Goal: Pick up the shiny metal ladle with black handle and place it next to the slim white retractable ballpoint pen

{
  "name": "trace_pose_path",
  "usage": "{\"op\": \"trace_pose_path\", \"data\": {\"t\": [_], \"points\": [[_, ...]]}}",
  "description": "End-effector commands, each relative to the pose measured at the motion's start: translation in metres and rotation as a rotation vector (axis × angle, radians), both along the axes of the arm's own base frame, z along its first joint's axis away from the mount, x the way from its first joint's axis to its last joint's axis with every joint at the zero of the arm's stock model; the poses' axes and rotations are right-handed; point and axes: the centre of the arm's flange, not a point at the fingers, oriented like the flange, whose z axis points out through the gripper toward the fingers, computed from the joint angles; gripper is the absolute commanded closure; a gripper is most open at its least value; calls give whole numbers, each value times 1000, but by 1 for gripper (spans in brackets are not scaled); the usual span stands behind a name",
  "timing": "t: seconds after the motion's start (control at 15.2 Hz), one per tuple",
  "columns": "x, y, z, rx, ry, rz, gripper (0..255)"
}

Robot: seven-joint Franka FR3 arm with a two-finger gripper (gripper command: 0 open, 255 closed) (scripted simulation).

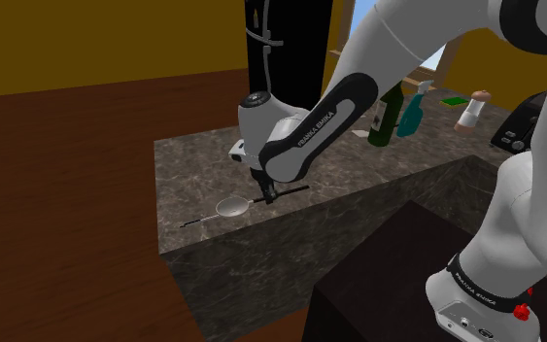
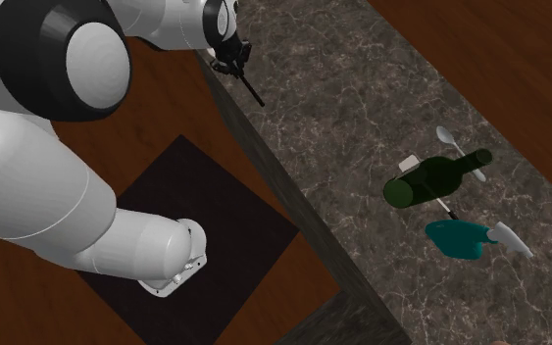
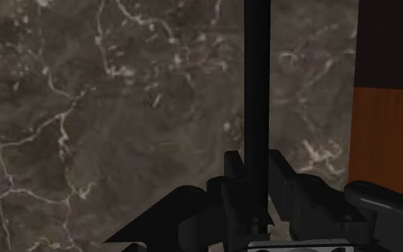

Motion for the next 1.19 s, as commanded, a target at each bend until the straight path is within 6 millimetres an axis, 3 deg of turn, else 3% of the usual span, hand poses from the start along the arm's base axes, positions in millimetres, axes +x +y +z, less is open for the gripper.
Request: {"op": "trace_pose_path", "data": {"t": [0.0, 0.07, 0.4, 0.66, 1.12], "points": [[0, 0, 0, 0, 0, 0, 255], [0, 0, 0, 0, 0, 0, 0], [0, 0, 0, 0, 0, 0, 0], [-3, 7, 49, 0, 0, 0, 0], [-3, 7, 49, 0, 0, 0, 0]]}}
